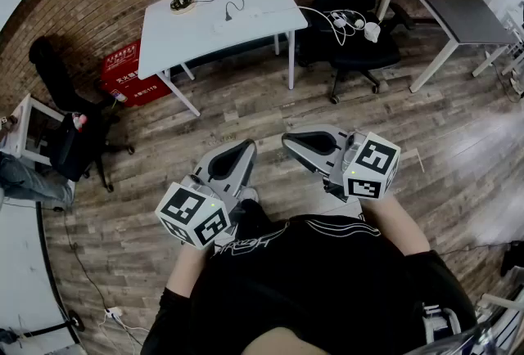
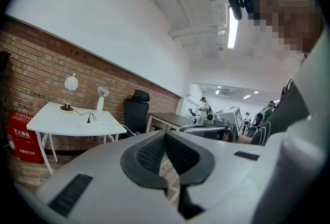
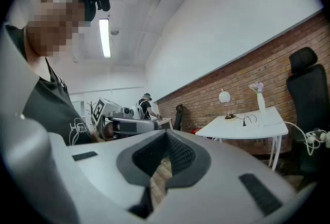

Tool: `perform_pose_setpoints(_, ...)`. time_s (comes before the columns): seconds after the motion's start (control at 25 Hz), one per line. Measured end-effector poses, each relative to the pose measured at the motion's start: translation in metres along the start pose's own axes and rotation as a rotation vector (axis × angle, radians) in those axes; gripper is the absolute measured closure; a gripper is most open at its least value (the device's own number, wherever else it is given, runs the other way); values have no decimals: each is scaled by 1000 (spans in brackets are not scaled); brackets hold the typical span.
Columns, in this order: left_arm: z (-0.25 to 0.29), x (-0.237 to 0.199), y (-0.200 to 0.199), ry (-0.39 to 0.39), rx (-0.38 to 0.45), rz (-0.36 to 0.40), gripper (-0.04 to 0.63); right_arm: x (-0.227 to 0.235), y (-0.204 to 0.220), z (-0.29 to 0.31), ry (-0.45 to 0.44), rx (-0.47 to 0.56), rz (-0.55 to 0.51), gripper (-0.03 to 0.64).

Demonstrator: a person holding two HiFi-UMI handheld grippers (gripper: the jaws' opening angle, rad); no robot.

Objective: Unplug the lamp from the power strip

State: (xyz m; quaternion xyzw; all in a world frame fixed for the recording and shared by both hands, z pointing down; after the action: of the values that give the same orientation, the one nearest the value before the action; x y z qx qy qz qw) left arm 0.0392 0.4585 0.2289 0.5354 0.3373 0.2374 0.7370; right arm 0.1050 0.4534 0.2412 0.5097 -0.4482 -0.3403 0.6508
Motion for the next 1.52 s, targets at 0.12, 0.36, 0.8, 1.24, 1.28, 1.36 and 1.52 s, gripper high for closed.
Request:
perform_pose_setpoints(0.12, -1, 7, 1, -5, -8, 10, 592, -4, 0, -4, 0, 4, 2, 620)
perform_pose_setpoints(0.36, 6, 11, 4, -9, -30, 2, 592, 1, 2, -11, -3, 11, 35, 620)
perform_pose_setpoints(0.8, 9, -6, 14, -11, -60, -13, 592, 14, 26, -5, 36, -2, 162, 620)
perform_pose_setpoints(1.24, 39, -66, 7, 23, -46, -38, 592, 60, 19, 25, 58, 4, 137, 620)
perform_pose_setpoints(1.28, 43, -75, 5, 23, -44, -39, 592, 69, 17, 30, 65, 5, 142, 620)
perform_pose_setpoints(1.36, 52, -96, -1, 27, -44, -44, 592, 89, 14, 43, 82, 4, 158, 620)
perform_pose_setpoints(1.52, 74, -147, -19, 31, -46, -53, 592, 136, -1, 75, 100, 4, 177, 620)
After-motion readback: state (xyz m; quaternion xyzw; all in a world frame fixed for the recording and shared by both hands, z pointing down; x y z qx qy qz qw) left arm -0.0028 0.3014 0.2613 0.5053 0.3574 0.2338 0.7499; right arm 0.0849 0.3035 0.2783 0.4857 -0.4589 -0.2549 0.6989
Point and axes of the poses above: the fingertips, and each gripper's own axes: z forward along the fingers, x to its right, y out of its underside, the point moved 1 cm from there along -z, backward along the fingers, and after that the axes turned 1 degree about -x, right-handed, at the moved point
